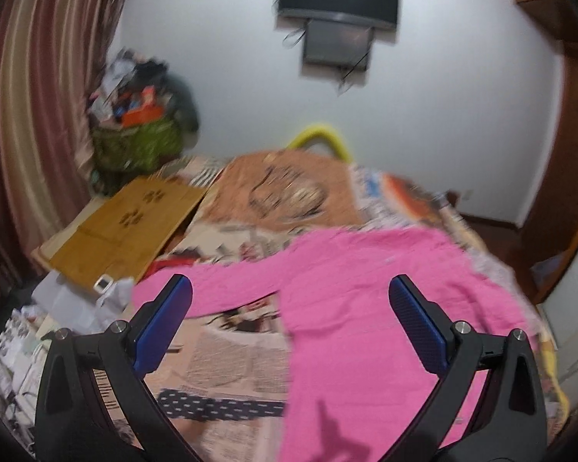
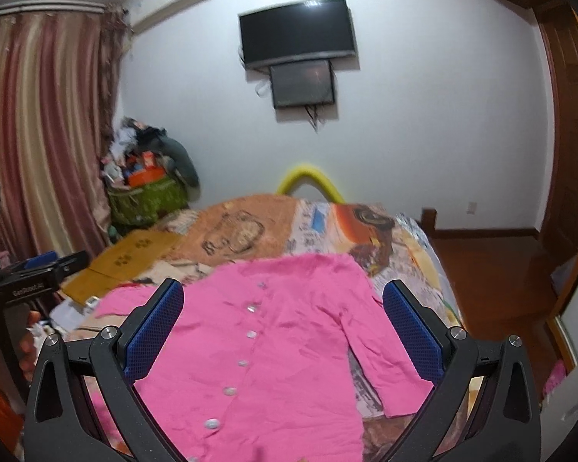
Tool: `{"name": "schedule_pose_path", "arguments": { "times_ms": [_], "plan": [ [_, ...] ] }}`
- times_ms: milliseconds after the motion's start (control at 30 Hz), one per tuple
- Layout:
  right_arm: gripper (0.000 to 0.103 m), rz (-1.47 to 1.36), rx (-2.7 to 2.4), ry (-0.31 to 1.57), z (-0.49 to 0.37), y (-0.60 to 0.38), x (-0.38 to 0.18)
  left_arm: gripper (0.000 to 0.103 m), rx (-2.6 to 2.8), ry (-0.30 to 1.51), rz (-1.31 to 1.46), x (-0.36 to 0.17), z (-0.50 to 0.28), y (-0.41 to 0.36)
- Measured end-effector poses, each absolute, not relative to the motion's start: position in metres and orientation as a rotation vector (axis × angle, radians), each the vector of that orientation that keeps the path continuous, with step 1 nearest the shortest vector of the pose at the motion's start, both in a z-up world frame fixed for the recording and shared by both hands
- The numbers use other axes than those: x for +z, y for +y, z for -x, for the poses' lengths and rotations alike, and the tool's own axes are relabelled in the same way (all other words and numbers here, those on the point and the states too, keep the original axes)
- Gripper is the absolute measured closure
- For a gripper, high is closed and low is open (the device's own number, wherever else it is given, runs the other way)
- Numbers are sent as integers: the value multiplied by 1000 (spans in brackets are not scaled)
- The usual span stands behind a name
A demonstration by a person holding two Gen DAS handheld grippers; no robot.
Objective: Fold small clothes
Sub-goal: 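Reach the left gripper to a sleeve cuff and close on it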
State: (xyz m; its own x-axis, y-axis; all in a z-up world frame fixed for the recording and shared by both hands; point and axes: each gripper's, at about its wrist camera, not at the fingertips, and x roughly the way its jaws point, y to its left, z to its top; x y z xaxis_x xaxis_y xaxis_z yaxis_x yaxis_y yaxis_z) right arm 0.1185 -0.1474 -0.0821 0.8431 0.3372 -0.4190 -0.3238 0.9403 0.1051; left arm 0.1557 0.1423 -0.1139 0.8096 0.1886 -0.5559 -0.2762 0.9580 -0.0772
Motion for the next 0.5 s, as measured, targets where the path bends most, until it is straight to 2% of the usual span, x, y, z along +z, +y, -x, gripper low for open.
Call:
{"name": "schedule_pose_path", "arguments": {
  "times_ms": [133, 500],
  "plan": [
    [0, -46, 325, 537, -149, -153, -104, 18, 308, 690, 232, -150, -181, 189],
    [0, 30, 293, 651, -188, -153, -138, 19, 462, 947, 444, -241, -230, 304]
  ]
}}
